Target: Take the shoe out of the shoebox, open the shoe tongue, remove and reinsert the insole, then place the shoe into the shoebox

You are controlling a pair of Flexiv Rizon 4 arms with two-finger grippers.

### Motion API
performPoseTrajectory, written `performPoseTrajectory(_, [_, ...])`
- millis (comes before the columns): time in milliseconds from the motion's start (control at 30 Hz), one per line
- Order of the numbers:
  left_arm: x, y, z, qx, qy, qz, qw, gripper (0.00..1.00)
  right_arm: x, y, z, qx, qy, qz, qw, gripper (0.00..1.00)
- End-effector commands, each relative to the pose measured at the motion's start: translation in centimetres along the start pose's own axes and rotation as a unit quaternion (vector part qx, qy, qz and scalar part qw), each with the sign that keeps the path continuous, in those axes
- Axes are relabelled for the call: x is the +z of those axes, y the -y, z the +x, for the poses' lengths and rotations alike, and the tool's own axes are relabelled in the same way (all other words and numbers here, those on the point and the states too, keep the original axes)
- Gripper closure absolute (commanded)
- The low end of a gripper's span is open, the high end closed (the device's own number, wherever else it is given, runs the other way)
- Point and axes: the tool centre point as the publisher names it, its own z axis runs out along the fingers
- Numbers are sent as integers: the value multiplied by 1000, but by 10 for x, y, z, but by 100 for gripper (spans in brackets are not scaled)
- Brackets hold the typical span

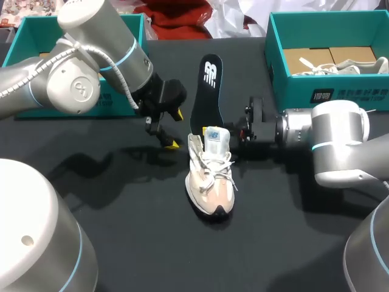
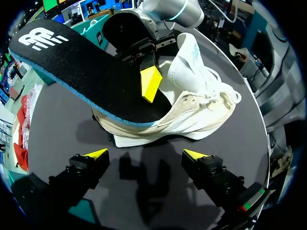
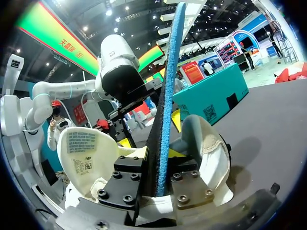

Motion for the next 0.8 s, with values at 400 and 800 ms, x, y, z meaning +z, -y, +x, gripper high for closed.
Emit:
performPoseTrajectory(400, [1,0,-1,1,0,-1,1000,0,1,8,5,-2,-3,1,1000,82])
performPoseTrajectory(800, [1,0,-1,1,0,-1,1000,0,-1,5,17,-27,0,6,1000,78])
